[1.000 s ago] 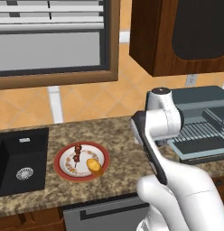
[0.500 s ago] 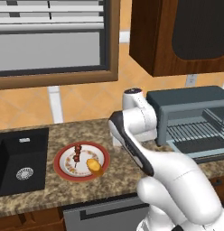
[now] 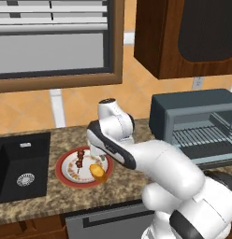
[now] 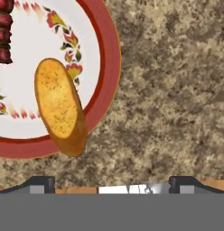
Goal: Pick up the kebab skewer and baguette bread, and place them inside the toaster oven. Close the toaster oven door and start by setting the timer.
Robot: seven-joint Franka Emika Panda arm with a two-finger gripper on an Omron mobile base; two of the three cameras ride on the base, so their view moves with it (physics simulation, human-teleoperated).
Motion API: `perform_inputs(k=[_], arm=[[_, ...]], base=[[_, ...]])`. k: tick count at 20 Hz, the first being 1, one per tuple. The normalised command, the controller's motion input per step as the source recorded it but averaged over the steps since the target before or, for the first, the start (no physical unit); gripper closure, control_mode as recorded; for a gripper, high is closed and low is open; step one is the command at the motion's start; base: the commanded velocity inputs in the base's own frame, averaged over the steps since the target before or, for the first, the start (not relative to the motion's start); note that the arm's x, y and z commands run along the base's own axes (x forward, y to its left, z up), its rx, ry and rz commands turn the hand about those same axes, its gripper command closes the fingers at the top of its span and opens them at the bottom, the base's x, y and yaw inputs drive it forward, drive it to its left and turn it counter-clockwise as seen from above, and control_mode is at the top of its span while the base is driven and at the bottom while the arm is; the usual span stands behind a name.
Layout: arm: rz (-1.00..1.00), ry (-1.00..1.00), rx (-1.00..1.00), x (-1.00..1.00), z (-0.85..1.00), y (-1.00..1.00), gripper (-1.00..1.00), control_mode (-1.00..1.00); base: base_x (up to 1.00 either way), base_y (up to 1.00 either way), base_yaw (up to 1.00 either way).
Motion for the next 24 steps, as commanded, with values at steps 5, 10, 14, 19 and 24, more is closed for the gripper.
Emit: perform_inputs(k=[5, 10, 14, 19, 24], arm=[[0.0, 0.07, 0.0, 0.5, -0.22, 0.78, -1.0, -1.0], [0.0, 0.01, 0.0, 0.15, -0.34, 0.26, -1.0, -1.0], [0.0, 0.0, 0.0, 0.0, -0.46, 0.0, -1.0, -1.0], [0.0, 0.0, 0.01, 0.0, -0.43, 0.0, -1.0, -1.0], [0.0, -0.01, 0.01, 0.0, -0.33, -0.01, -1.0, -1.0]], base=[[0.0, 0.0, 0.0], [0.0, 0.0, 0.0], [0.0, 0.0, 0.0], [0.0, 0.0, 0.0], [0.0, 0.0, 0.0]])
